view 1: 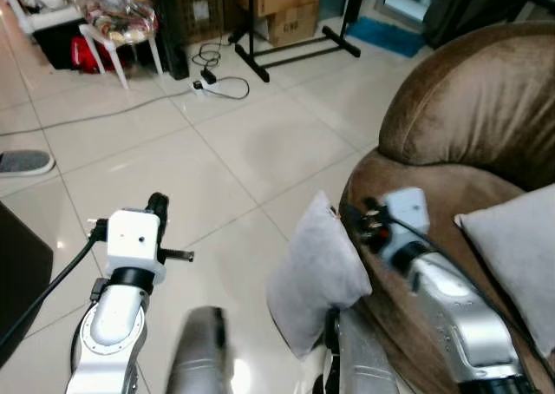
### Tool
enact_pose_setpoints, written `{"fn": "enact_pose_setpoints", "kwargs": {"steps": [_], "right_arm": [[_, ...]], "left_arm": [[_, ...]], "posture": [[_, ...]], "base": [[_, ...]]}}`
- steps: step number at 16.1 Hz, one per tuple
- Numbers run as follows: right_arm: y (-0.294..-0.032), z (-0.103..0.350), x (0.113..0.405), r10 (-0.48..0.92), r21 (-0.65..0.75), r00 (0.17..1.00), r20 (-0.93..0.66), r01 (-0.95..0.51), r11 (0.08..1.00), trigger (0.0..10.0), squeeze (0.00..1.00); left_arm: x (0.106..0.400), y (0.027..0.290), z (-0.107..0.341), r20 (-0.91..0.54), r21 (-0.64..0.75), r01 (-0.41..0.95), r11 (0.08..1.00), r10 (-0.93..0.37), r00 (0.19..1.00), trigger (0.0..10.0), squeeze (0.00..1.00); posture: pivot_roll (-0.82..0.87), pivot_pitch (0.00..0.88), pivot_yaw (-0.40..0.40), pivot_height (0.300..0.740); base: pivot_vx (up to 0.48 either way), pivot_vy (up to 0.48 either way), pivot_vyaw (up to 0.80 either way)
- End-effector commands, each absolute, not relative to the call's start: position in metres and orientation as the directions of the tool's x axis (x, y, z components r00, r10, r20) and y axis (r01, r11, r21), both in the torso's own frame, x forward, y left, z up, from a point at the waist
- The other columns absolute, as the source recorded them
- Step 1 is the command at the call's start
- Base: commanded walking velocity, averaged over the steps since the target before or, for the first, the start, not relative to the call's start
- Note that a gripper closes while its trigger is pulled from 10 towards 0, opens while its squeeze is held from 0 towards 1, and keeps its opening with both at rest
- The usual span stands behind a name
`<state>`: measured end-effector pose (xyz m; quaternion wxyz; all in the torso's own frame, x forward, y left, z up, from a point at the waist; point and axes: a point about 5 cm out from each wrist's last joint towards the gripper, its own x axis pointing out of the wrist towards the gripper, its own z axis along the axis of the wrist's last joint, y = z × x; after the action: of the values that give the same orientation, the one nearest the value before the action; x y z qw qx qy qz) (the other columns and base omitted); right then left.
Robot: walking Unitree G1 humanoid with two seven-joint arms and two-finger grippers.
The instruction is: Move the pillow to the sofa from floor
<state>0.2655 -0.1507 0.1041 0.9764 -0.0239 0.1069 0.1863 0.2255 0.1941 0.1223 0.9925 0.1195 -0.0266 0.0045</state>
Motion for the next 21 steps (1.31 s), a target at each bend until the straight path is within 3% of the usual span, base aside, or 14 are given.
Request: {"fn": "enact_pose_setpoints", "kwargs": {"steps": [1,12,13,16,17,21], "right_arm": [[-0.146,0.104,0.265,0.389,-0.004,0.894,-0.222,-0.399,0.917,10.0,0.0],[-0.14,0.09,0.291,0.341,0.106,0.913,-0.224,-0.325,0.94,10.0,0.0],[-0.135,0.085,0.297,0.351,0.133,0.908,-0.229,-0.328,0.935,10.0,1.0],[-0.129,0.078,0.311,0.333,0.168,0.916,-0.222,-0.3,0.939,10.0,1.0],[-0.124,0.075,0.32,0.289,0.137,0.928,-0.235,-0.262,0.955,10.0,1.0],[-0.119,0.068,0.338,0.209,0.064,0.943,-0.258,-0.199,0.978,10.0,1.0]], "left_arm": [[0.224,0.196,0.12,0.041,0.245,-0.013,0.969,0.003,0.999,10.0,0.0],[0.232,0.2,0.115,-0.012,0.304,0.112,0.946,-0.113,0.993,10.0,0.0],[0.234,0.199,0.114,-0.026,0.303,0.154,0.94,-0.153,0.988,10.0,0.0],[0.232,0.194,0.11,-0.076,0.296,0.264,0.918,-0.253,0.964,10.0,0.0],[0.228,0.19,0.108,-0.114,0.286,0.365,0.886,-0.347,0.931,10.0,0.0],[0.219,0.186,0.108,-0.171,0.266,0.505,0.821,-0.475,0.863,10.0,0.0]], "posture": [[0.03,0.073,-0.04,0.555],[0.04,0.095,-0.028,0.445],[0.04,0.104,-0.024,0.445],[0.05,0.135,-0.021,0.445],[0.06,0.16,-0.021,0.445],[0.08,0.188,-0.018,0.445]], "base": [[0.0,0.0,0.0],[0.0,0.0,0.0],[0.0,0.0,0.0],[0.0,0.0,0.0],[0.0,0.0,0.0],[0.0,0.0,0.0]]}}
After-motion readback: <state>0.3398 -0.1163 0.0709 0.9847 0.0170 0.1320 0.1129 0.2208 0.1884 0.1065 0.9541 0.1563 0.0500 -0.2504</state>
